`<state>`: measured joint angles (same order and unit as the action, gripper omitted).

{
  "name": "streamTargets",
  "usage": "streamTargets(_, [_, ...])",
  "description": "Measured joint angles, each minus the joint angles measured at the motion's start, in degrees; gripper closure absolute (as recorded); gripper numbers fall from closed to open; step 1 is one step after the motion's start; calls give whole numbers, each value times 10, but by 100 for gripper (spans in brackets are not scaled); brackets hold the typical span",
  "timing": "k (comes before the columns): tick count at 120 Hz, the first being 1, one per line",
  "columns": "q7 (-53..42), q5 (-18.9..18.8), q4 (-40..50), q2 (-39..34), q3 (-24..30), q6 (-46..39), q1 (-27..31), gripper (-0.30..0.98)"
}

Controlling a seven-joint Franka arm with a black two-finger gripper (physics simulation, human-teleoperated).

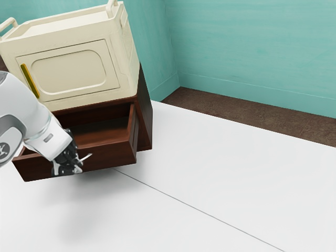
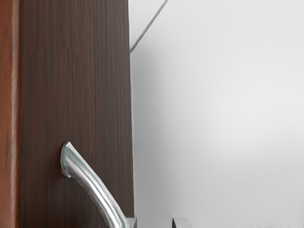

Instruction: Pull the drawer handle with one arm to open the drawer

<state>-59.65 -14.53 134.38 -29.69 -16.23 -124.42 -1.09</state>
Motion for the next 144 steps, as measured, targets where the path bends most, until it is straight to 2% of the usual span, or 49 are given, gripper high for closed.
streamTargets(48, [-8,6,-10,-24,8,30,13,59])
streamTargets(73, [-19,14,-99,-43,16,93,34,47])
streamTargets(86, [-30,42,-214,27,15,158,30,33])
streamTargets(103, [-40,72,-434,185,16,281,30,17])
streamTargets(109, [-40,86,-487,218,16,319,29,13])
streamTargets(125, [-25,127,-520,242,13,390,31,7])
streamTargets(144, [-13,142,-524,244,28,431,25,3])
